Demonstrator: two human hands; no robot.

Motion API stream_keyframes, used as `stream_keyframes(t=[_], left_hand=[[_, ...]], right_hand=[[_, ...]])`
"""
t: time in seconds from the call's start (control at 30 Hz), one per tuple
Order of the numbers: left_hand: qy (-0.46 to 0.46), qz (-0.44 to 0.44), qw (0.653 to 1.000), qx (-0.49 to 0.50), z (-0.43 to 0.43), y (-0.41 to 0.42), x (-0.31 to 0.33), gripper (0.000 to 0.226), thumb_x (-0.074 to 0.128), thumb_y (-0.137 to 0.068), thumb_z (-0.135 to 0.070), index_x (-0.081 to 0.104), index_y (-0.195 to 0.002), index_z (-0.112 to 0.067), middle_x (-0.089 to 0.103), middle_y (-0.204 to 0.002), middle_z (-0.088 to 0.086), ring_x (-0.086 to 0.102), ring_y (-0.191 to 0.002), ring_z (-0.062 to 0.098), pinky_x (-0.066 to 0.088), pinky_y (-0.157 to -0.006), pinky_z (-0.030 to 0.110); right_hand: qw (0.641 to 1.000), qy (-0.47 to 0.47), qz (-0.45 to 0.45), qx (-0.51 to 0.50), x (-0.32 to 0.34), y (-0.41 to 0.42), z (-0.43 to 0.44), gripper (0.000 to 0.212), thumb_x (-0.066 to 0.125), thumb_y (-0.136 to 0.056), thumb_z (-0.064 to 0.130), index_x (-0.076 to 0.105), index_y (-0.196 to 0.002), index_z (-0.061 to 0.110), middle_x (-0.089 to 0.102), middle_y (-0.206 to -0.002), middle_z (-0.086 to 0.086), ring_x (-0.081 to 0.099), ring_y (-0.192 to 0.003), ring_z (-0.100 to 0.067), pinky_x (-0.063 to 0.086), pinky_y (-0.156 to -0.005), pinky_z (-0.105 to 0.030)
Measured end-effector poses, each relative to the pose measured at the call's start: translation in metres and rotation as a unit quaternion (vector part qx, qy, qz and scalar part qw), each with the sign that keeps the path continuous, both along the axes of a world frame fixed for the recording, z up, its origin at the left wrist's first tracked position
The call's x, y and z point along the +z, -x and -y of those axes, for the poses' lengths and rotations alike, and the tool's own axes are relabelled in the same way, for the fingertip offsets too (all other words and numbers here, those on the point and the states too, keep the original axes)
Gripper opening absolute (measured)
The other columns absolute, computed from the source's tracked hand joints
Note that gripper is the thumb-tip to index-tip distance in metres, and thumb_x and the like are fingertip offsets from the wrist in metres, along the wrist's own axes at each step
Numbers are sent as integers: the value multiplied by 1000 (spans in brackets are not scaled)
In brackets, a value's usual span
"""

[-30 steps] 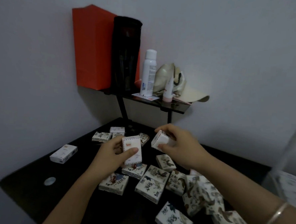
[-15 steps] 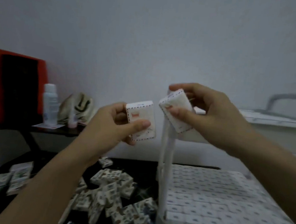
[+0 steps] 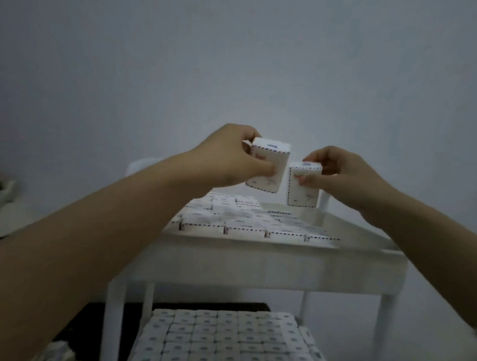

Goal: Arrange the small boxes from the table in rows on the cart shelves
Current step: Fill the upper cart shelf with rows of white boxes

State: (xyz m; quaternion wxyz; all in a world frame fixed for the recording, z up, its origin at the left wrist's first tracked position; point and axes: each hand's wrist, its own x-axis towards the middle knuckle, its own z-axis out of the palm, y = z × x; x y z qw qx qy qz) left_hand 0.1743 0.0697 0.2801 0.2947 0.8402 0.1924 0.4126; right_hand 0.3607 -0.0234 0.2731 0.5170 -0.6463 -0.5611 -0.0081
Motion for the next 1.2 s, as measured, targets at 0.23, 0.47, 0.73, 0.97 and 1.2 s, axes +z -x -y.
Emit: stream_keyframes(t=[0.23, 0.47, 0.73, 0.97, 1.2], left_hand=[[-53, -70, 992, 85, -45, -52, 23, 23, 67, -86, -28, 66, -98, -8, 69, -97, 7, 61, -81, 19, 53, -69, 33], [-148, -144, 967, 149, -66, -71, 30, 25, 69, -87, -29, 56, -105, -17, 63, -110, 8, 64, -88, 22, 51, -66, 29], [-113, -154, 977, 94, -74, -94, 8, 34, 73, -85, -24, 57, -114, -14, 60, -111, 5, 69, -84, 21, 59, -71, 32], [-157, -133, 976, 75, -78, -96, -3, 43, 74, -84, -24, 50, -119, -27, 60, -116, 4, 62, -91, 21, 53, -88, 40], [-149, -154, 976, 48, -80, -97, -8, 35, 76, -82, -22, 58, -112, -27, 63, -107, -1, 67, -74, 11, 55, -76, 29]], right_hand=[[997, 28, 65, -43, 0, -37, -48, 22, 75, -82, 13, 56, -89, 23, 63, -97, 7, 62, -90, -15, 53, -81, -31], [992, 108, 43, 42, -17, -45, -74, 21, 76, -81, 14, 59, -92, 21, 64, -93, 7, 60, -81, -10, 52, -58, -20], [979, 196, 26, 48, -24, -43, -67, 13, 70, -87, 18, 66, -98, 23, 63, -104, -2, 62, -81, -10, 49, -57, -12], [974, 225, 13, 36, -24, -45, -59, 14, 65, -91, 18, 69, -104, 18, 70, -104, -4, 66, -84, -12, 53, -64, -15], [969, 244, -42, 1, -24, -47, -56, 17, 62, -93, 13, 61, -110, 12, 70, -104, -7, 65, -77, -10, 49, -54, -16]])
